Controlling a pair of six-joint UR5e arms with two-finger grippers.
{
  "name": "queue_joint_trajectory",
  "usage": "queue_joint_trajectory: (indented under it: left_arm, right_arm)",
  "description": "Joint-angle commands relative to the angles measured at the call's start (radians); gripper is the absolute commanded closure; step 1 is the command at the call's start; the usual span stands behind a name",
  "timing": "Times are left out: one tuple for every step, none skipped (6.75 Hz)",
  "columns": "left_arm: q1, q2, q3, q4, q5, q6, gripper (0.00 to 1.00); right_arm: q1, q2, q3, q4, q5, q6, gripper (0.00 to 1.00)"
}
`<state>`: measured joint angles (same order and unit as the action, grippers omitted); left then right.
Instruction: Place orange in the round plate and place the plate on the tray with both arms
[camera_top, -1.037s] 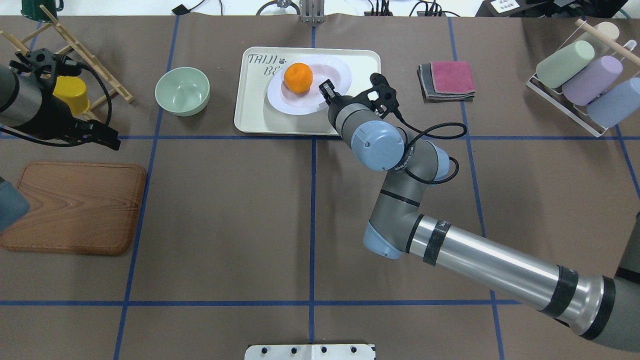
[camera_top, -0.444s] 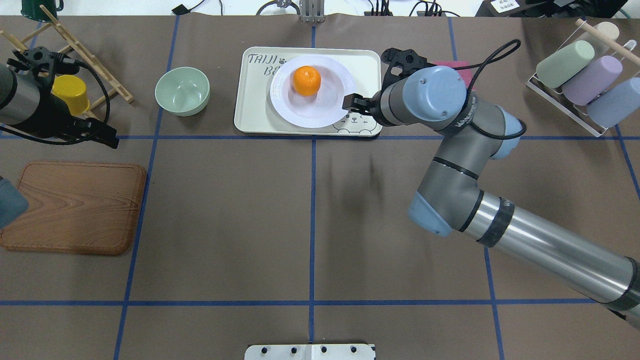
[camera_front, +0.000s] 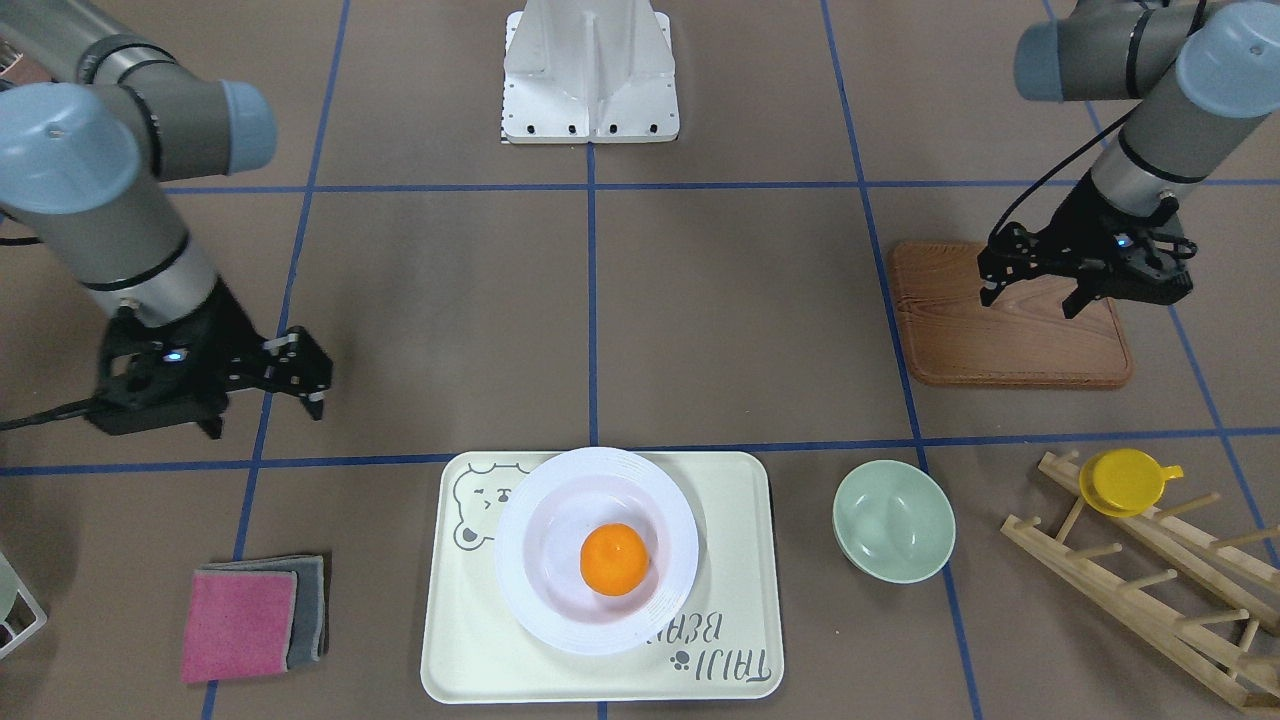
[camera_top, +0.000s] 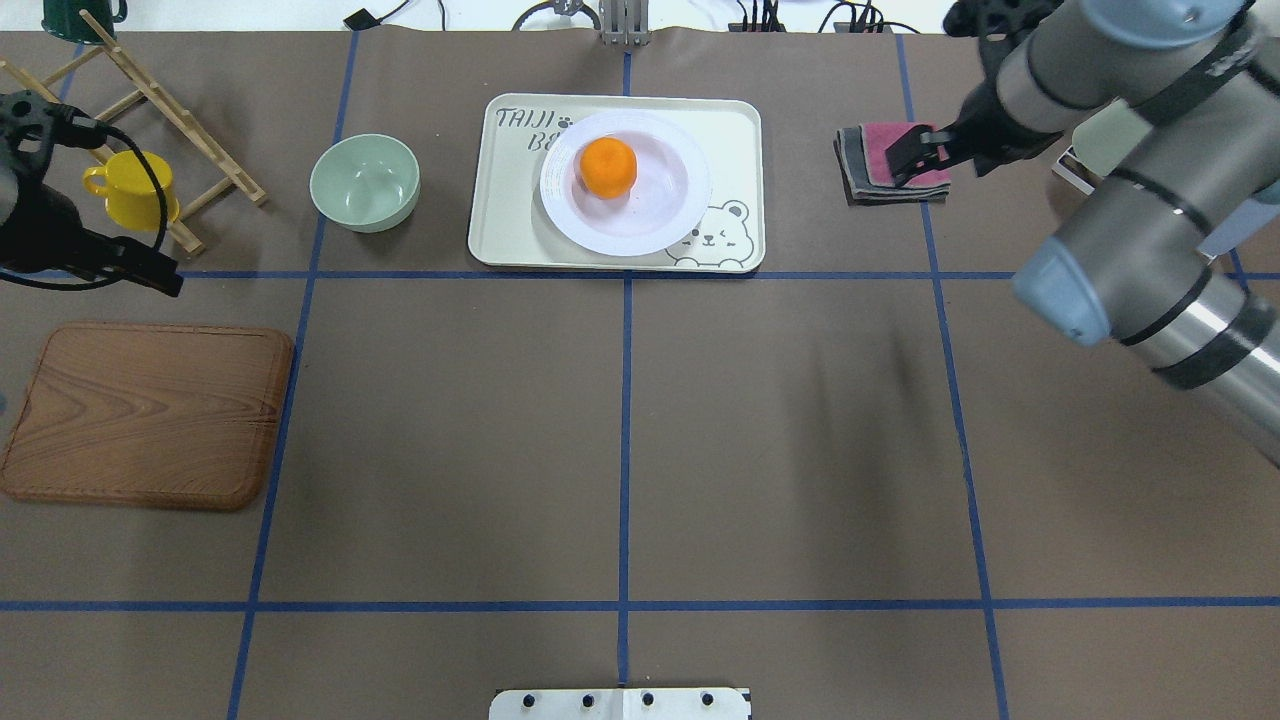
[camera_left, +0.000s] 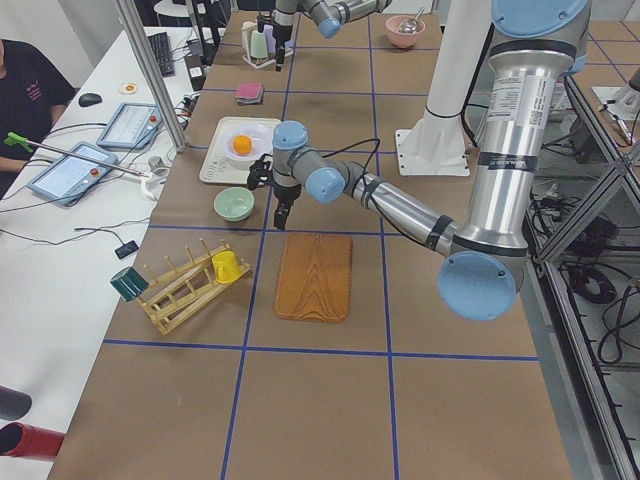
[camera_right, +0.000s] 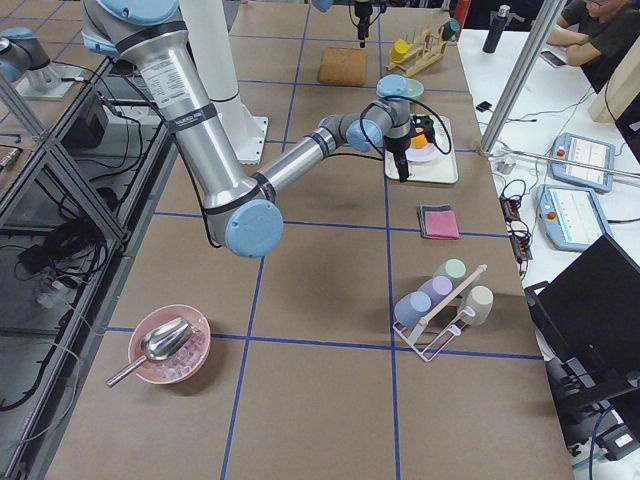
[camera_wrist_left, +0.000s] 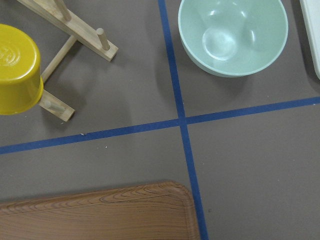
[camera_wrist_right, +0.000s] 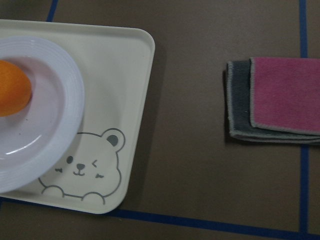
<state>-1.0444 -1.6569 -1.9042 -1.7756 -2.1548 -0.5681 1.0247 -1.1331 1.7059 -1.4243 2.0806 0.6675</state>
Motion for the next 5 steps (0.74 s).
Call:
queue_joint_trajectory:
  left_arm:
    - [-0.121, 0.118, 0.007, 0.001, -0.043, 0.217, 0.03]
    - [-0.181, 0.150, 0.034, -0.001, -0.104, 0.290, 0.02]
    - [-0.198, 0.161, 0.056, -0.004, -0.108, 0.307, 0.02]
    - [-0.204, 0.167, 0.062, 0.002, -0.105, 0.295, 0.02]
    - [-0.216, 0.167, 0.091, 0.002, -0.108, 0.298, 0.02]
  right_arm:
    - [0.214, -0.075, 0.003, -0.044, 0.109, -0.208, 0.00]
    - [0.259, -0.073, -0.003, -0.129, 0.113, -0.349, 0.00]
    - [0.306, -0.083, 0.001, -0.286, 0.115, -0.490, 0.00]
    - [0.354, -0.100, 0.009, -0.435, 0.130, -0.576, 0.00]
    - [0.365, -0.206, 0.014, -0.442, 0.142, -0.668, 0.00]
